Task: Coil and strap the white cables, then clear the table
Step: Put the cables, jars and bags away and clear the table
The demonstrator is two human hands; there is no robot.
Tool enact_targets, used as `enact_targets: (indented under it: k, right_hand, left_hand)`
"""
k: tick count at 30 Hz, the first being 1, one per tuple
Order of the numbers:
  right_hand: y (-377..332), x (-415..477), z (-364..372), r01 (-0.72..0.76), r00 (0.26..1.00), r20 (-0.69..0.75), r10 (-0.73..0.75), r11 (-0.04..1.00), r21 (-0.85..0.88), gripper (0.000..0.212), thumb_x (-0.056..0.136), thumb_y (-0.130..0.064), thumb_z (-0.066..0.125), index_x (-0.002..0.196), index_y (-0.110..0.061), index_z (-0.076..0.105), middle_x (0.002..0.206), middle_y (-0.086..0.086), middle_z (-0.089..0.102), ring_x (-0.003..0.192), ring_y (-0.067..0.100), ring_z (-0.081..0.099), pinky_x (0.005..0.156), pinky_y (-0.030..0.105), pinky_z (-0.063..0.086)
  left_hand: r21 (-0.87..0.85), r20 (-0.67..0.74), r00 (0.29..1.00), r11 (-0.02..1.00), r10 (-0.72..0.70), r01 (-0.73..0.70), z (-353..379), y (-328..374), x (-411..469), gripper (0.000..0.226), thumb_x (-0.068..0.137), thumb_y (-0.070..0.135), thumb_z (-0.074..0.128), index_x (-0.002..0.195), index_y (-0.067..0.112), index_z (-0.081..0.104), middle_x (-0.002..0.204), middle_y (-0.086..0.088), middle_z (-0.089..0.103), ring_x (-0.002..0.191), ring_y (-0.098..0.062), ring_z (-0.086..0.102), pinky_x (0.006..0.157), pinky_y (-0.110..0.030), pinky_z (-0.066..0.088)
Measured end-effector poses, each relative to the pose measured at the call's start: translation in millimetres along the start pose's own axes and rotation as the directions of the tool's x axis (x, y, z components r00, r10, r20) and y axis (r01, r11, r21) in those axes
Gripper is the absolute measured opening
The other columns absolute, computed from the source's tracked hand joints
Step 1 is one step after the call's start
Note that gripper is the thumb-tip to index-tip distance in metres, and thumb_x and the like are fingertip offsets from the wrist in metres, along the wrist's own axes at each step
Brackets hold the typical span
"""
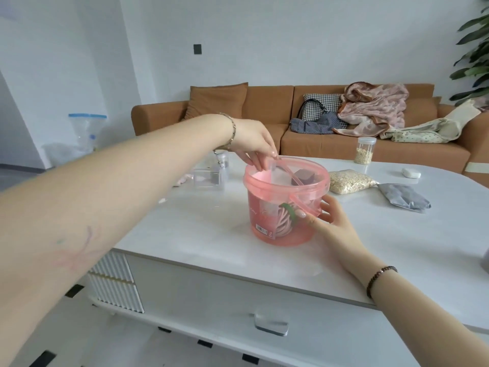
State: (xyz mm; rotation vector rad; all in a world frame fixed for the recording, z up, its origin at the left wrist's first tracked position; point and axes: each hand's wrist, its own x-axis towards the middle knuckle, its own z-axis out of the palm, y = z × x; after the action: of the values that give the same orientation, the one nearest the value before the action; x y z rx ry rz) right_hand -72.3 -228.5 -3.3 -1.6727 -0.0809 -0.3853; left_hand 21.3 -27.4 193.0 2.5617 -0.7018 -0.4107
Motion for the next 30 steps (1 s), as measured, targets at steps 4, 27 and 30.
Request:
enact_targets:
  k: [4,27,30]
  right_hand:
    - [1,0,1,0.003,1.000,-0.003,-0.003,1.000,-0.024,0.103,0.045,-0.075,0.085,0.134,-0.035,0.051,0.128,-0.009,0.064,0.117,0.014,0.062,0.099,0.047,0.052]
    - [-9,-11,38,0.112,0.978,0.203,0.037,0.730,-0.675,0.094,0.057,-0.082,0.062,0.139,-0.049,0.029,0.123,-0.006,0.063,0.119,0.017,0.056,0.097,0.034,0.039]
    - [-8,-11,37,0.116,0.978,0.204,0.035,0.725,-0.679,0.093,0.056,-0.086,0.059,0.136,-0.051,0.029,0.121,-0.007,0.064,0.118,0.016,0.057,0.096,0.033,0.039]
  left_hand:
    - [0.047,-0.289,0.954,0.994,-0.080,0.097,-32,-70,-47,0.022,0.099,0.019,0.051,0.101,0.014,0.073,0.087,-0.003,0.077,0.082,-0.013,0.075,0.072,-0.023,0.057]
    - [0.237,-0.624,0.602,0.613,-0.499,0.754,54,-257,-86,0.062,0.088,0.013,0.058,0.142,0.021,0.027,0.143,-0.011,0.035,0.128,-0.032,0.038,0.096,-0.048,0.041]
    - [0.253,-0.681,0.552,0.553,-0.481,0.794,63,-256,-90,0.058,0.087,0.025,0.060,0.139,0.013,0.035,0.138,-0.009,0.040,0.125,-0.027,0.038,0.095,-0.039,0.034]
